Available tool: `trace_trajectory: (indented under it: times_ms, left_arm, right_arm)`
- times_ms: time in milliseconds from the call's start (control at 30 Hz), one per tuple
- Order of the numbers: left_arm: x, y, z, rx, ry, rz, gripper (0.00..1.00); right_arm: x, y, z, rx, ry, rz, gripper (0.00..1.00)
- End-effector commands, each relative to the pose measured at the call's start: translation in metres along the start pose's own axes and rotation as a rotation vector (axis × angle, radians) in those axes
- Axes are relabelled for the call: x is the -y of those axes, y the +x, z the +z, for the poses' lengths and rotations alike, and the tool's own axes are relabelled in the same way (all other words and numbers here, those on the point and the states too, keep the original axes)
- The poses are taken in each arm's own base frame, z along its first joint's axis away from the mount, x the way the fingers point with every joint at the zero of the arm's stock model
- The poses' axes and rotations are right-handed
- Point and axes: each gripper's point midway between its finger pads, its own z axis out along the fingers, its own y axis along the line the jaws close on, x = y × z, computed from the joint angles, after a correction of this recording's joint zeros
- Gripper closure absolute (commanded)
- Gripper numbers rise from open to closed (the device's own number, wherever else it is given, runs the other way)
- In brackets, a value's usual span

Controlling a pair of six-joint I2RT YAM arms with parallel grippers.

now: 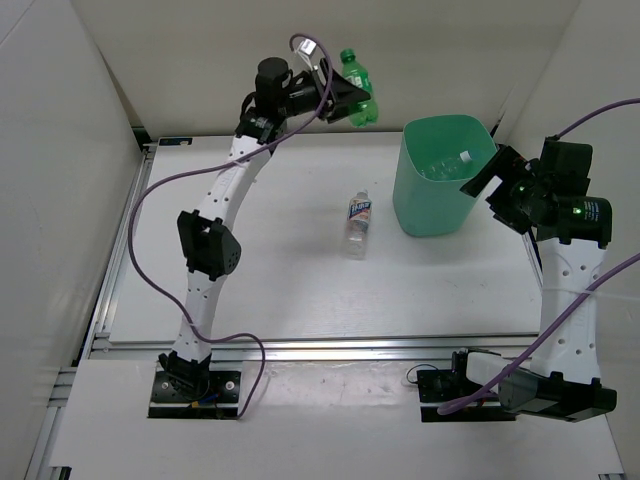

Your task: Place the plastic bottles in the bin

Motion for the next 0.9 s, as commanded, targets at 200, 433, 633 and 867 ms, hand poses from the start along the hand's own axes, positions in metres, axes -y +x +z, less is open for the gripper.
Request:
trace_trajectory:
  times_ms: [200,433,633,867]
  left_arm:
    - [0.081,0.044,0.038,-0.073,0.342,-0.128,0.52]
    - [0.08,0.06,0.057,-0.073,0.358,-0.173,0.5]
    - [0.07,0.077,0.072,-0.09,0.327,-0.192,0.49]
    - [0.054,0.093,0.09,-0.09,0.284,-0.238,0.47]
  right_arm:
    - [-0.002,-0.009,-0.02,0.059,0.007,-0.021,0.0]
    - [0.008,-0.005,-0.041,0.09,0.04,-0.031,0.0]
    - [0.02,-0.001,-0.057,0.118,0.093,-0.051,0.0]
    - [0.027,0.0,-0.084,0.17,0.132,-0.072,0.0]
